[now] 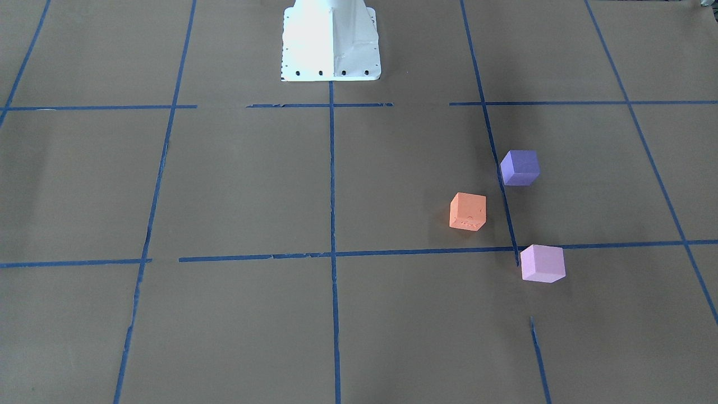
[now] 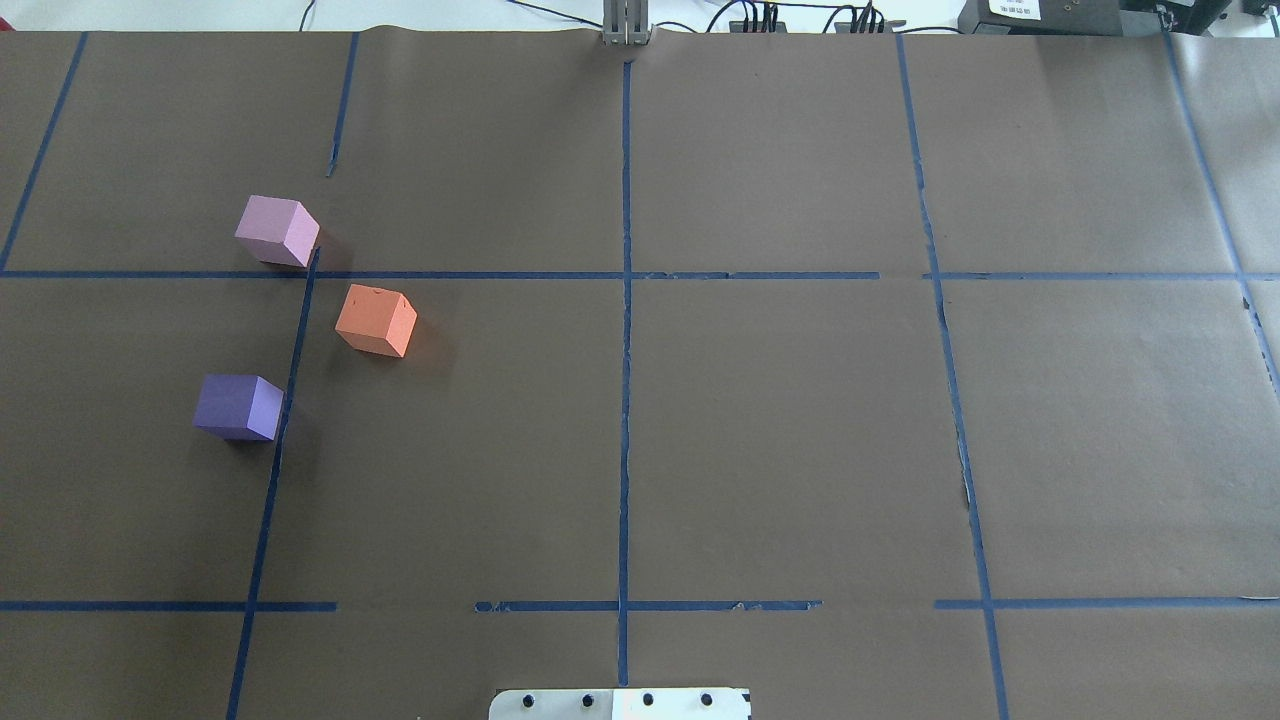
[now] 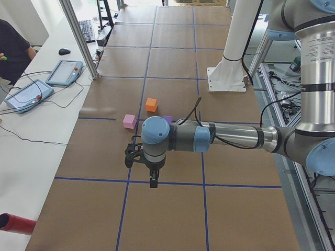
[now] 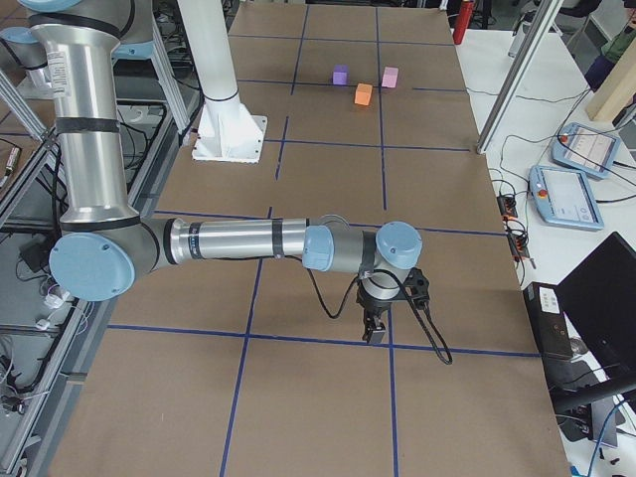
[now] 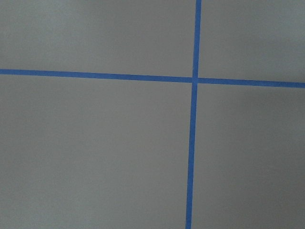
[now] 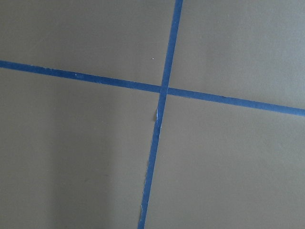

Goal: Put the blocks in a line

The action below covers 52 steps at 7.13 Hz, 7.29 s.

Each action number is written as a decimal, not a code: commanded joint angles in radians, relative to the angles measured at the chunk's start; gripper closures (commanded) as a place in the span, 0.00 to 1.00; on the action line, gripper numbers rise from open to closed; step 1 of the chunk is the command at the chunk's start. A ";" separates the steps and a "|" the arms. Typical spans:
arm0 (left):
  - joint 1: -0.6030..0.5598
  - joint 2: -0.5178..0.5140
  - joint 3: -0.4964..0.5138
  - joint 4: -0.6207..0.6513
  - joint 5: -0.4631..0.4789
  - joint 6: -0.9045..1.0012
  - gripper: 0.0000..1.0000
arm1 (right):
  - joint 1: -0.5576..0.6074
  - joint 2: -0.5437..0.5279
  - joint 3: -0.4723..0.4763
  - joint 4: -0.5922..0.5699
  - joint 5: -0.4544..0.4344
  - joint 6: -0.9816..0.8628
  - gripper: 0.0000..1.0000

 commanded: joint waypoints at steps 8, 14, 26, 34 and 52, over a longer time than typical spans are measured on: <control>0.117 -0.105 -0.005 -0.001 0.054 -0.047 0.00 | 0.000 0.000 0.000 0.000 0.000 0.000 0.00; 0.495 -0.414 0.006 -0.004 0.054 -0.382 0.00 | 0.000 0.000 0.000 0.000 0.000 0.000 0.00; 0.800 -0.601 0.206 -0.220 0.110 -0.646 0.00 | 0.000 0.000 0.000 0.000 0.000 0.000 0.00; 0.839 -0.621 0.251 -0.221 0.155 -0.805 0.00 | 0.000 0.000 0.000 0.000 0.000 0.000 0.00; 0.698 -0.394 0.075 -0.172 0.158 -0.661 0.72 | 0.000 0.000 0.000 0.000 0.000 0.000 0.00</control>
